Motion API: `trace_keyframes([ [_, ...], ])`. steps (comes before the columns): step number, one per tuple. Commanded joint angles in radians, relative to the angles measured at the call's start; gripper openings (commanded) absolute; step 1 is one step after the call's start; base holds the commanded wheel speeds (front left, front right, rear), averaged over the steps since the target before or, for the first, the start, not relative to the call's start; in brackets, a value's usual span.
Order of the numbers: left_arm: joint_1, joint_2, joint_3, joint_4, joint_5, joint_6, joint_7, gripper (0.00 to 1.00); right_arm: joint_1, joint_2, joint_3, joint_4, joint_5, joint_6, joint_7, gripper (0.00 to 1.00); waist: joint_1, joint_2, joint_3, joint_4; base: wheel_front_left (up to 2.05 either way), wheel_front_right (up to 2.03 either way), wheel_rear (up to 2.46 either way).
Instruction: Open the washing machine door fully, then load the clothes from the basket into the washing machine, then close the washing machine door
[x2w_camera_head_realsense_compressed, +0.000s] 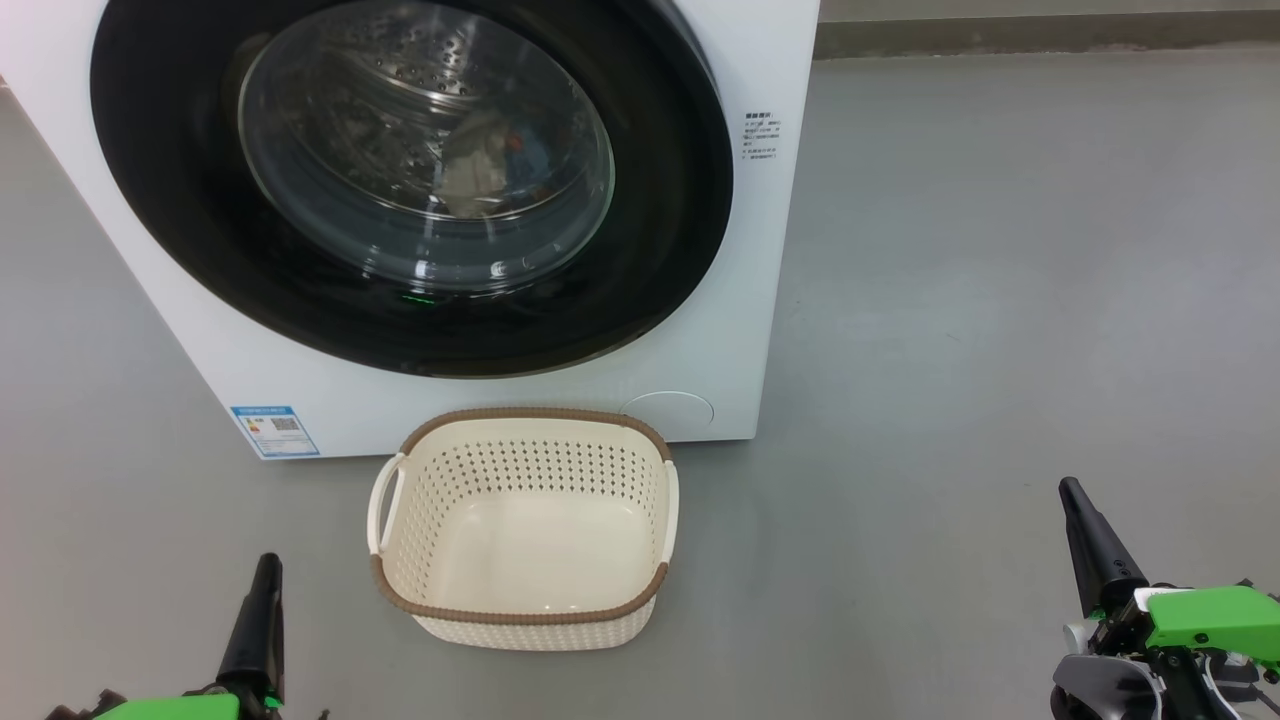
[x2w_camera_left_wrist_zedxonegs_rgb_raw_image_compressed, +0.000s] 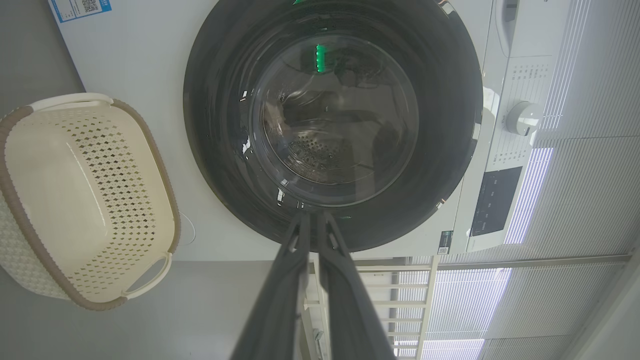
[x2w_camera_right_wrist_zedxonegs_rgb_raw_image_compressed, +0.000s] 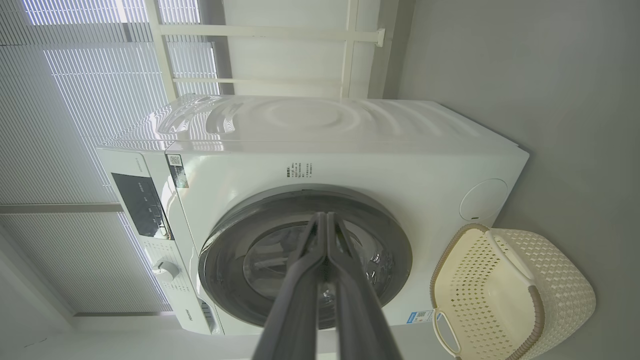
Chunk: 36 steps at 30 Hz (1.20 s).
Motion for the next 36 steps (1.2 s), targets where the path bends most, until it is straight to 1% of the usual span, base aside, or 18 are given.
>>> trace_keyframes([
  [1, -0.036, 0.009, 0.032, -0.031, -0.008, 0.001, 0.007, 0.0, -0.04, -0.01, 0.018, -0.024, 0.001, 0.003, 0.005, 0.0, 0.0, -0.0001, 0.0, 0.0, 0.0, 0.0, 0.0],
  [36, -0.035, 0.009, 0.032, -0.031, -0.008, 0.001, 0.007, 0.0, -0.04, -0.01, 0.018, -0.024, 0.001, 0.003, 0.005, 0.0, 0.0, -0.0001, 0.0, 0.0, 0.0, 0.0, 0.0],
])
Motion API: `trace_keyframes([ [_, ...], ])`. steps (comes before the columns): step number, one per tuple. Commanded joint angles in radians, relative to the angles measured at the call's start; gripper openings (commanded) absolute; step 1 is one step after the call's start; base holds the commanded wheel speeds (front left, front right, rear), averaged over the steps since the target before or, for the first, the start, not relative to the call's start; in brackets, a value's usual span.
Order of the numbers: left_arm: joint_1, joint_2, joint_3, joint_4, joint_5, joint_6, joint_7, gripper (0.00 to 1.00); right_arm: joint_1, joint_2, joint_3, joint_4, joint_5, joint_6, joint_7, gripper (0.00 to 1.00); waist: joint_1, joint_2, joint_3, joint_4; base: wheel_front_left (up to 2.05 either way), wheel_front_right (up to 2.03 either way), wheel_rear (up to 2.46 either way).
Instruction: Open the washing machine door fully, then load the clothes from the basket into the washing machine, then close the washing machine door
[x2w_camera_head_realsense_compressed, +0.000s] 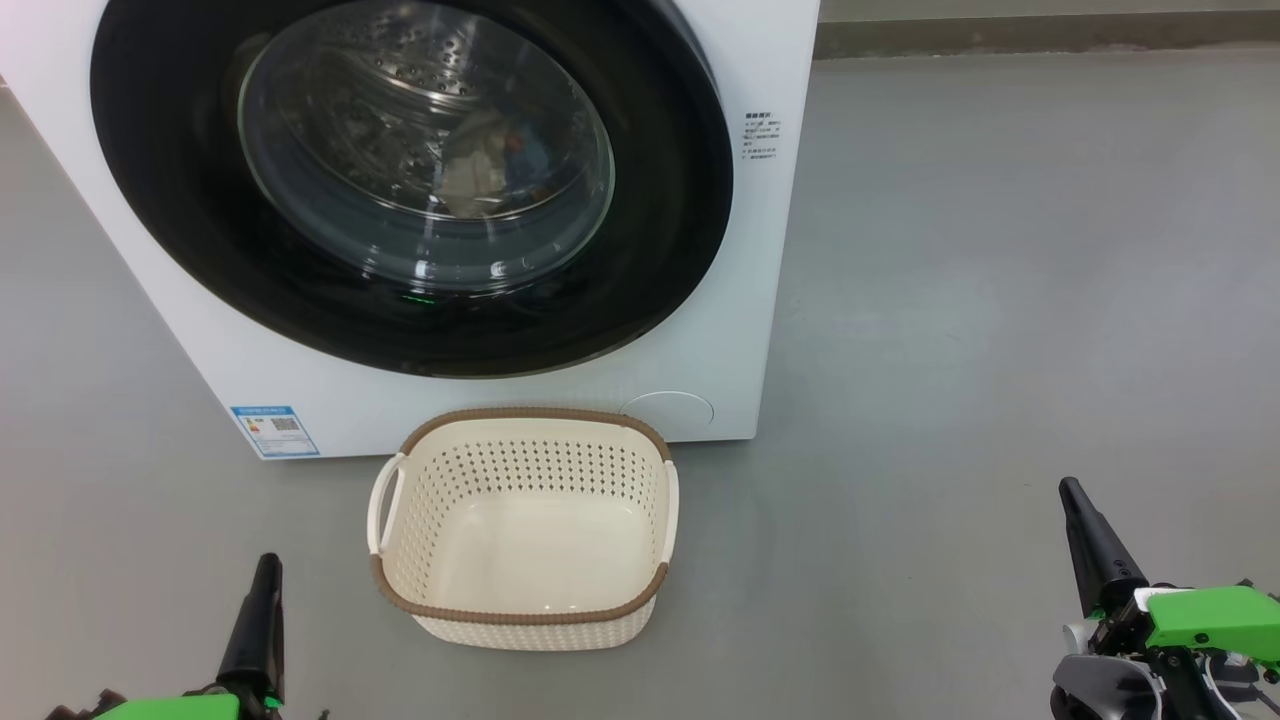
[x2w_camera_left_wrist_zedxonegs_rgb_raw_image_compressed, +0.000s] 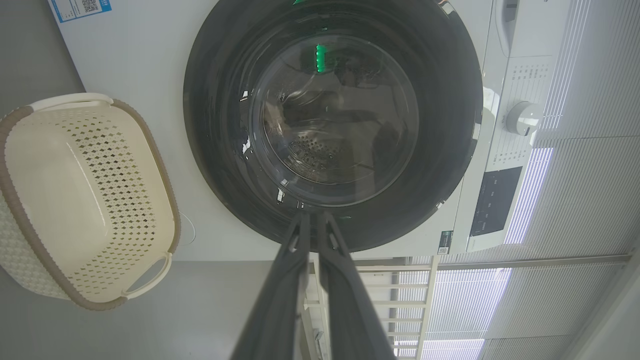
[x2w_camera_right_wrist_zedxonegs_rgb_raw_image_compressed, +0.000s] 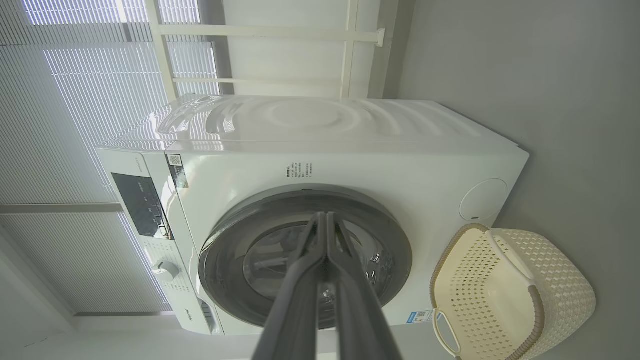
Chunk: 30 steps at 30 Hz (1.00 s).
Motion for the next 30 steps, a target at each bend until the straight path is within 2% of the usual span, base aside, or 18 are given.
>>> trace_keyframes([
  [1, -0.035, 0.009, 0.032, -0.031, -0.008, 0.001, 0.007, 0.0, -0.04, -0.01, 0.018, -0.024, 0.001, 0.003, 0.005, 0.0, 0.0, -0.0001, 0.0, 0.0, 0.0, 0.0, 0.0],
  [30, -0.035, 0.009, 0.032, -0.031, -0.008, 0.001, 0.007, 0.0, -0.04, -0.009, 0.018, -0.024, 0.001, 0.003, 0.005, 0.0, 0.0, -0.0001, 0.0, 0.0, 0.0, 0.0, 0.0],
])
